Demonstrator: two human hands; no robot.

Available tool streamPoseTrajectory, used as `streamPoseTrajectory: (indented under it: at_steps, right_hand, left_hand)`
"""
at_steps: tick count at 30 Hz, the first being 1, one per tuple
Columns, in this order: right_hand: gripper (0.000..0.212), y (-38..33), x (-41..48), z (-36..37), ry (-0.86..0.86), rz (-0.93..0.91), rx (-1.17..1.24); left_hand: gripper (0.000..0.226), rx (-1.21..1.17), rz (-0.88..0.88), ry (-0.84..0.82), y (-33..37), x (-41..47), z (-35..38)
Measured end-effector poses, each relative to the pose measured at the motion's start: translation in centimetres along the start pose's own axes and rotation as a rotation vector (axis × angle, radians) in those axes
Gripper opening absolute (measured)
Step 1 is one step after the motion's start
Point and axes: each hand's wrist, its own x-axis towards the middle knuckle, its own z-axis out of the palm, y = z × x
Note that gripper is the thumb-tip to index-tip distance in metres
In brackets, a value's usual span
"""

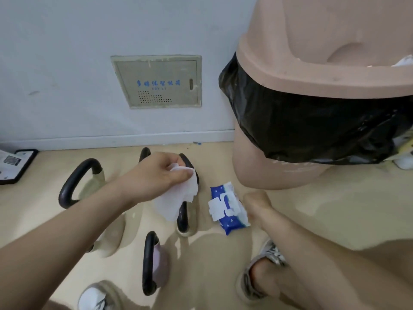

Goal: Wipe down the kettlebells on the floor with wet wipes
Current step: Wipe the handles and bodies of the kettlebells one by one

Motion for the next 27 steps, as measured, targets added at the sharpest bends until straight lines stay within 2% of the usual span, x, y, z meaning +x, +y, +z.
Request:
streamPoseTrajectory:
  at_steps: [3, 6, 8, 10, 12, 15, 18, 21, 23, 25, 27]
  right_hand:
    - [0.023, -3.3, -2.3, 0.7, -0.395, -0.062, 0.218]
    - [0.072, -7.3, -5.6, 0.4, -0.872, -0.192, 0.247]
    - [0.075, -9.2, -7.9, 0.8, -0.996, -0.336, 0.244]
    - [0.059, -10.2, -9.3, 1.3, -0.924, -0.492, 0.219]
    - [0.049, -10.8, -9.7, 1.3, -0.837, -0.535, 0.277]
    - [0.055, -10.6, -10.1, 0.8, -0.88, -0.456, 0.373]
    - [0.054, -10.2, -10.8, 0.6, -0.916, -0.372, 0.591]
    - [0.039, -10.2, -12.0, 1.1, -0.857, -0.341, 0.786]
    - [0.025, -10.4, -12.9, 1.6, -0.682, -0.369, 0.791]
    - [0.01, -10.6, -13.9, 2.0, -0.382, -0.444, 0.694]
    - [0.007, -10.6, -14.5, 2.0, -0.02, -0.612, 0.484]
  left_hand:
    - [0.044, -0.04, 0.0, -0.02, 0.1, -0.1, 0.5]
    - [0.044, -0.223, -0.002, 0.035, 0.6, 0.0, 0.4]
    - [0.048, -0.344, -0.018, 0.072, 0.9, 0.2, 0.0]
    - [0.049, -0.418, -0.025, 0.152, 1.0, 0.3, -0.6]
    - [0.042, -0.455, -0.016, 0.28, 1.1, 0.4, -1.3]
    - [0.03, -0.488, -0.019, 0.451, 1.0, 0.2, -2.7]
    - [0.027, -0.532, -0.05, 0.468, 1.0, -0.3, -3.8]
    - [0.023, -0.524, -0.052, 0.453, 1.2, -1.0, -4.0]
    - [0.023, -0.431, 0.001, 0.508, 1.4, -1.5, -3.9]
    - [0.021, -0.281, 0.105, 0.622, 1.8, -2.2, -3.8]
    - [0.017, 0.078, 0.247, 0.738, 1.8, -3.0, -3.9]
